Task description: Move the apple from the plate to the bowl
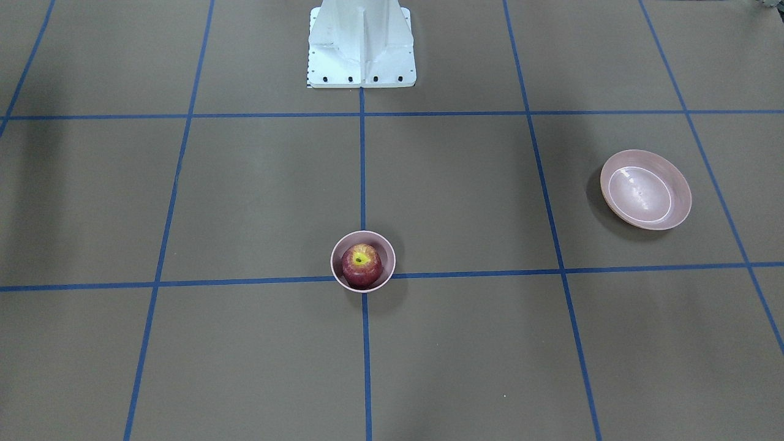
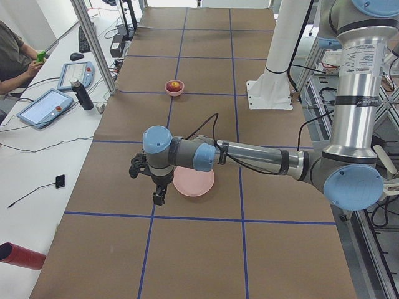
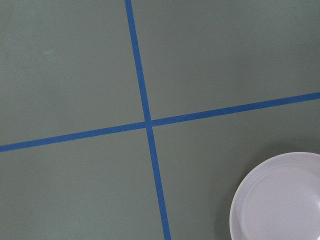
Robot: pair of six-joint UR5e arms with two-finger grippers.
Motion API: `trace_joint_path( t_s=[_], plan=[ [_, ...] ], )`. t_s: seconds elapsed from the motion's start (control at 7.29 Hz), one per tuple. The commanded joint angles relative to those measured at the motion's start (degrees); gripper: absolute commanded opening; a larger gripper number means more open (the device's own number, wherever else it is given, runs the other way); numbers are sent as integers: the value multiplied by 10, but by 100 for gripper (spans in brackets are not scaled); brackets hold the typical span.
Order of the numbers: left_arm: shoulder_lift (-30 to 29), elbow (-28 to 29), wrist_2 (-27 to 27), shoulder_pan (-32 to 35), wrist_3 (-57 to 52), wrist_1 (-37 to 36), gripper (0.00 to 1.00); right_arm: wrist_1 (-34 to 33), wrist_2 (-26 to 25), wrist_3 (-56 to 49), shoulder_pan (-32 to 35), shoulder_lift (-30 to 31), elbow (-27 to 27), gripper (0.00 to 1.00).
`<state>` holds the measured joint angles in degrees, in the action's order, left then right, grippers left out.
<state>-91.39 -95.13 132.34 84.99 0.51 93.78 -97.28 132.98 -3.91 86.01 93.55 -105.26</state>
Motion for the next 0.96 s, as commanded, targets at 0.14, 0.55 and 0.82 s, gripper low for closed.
trace_joint_path(
  t_s=[0.14,0.55,0.82],
  plan=[
    [4,7,0,0,1,7,98,-2,3,0,-1,-11,5,100],
    [30,1,1,2,-6,17,98,-2,-3,0,-1,-6,-1,100],
    [97,-51,13,5,5,54,98,-2,-2,3,-1,-10,-1,100]
  ],
)
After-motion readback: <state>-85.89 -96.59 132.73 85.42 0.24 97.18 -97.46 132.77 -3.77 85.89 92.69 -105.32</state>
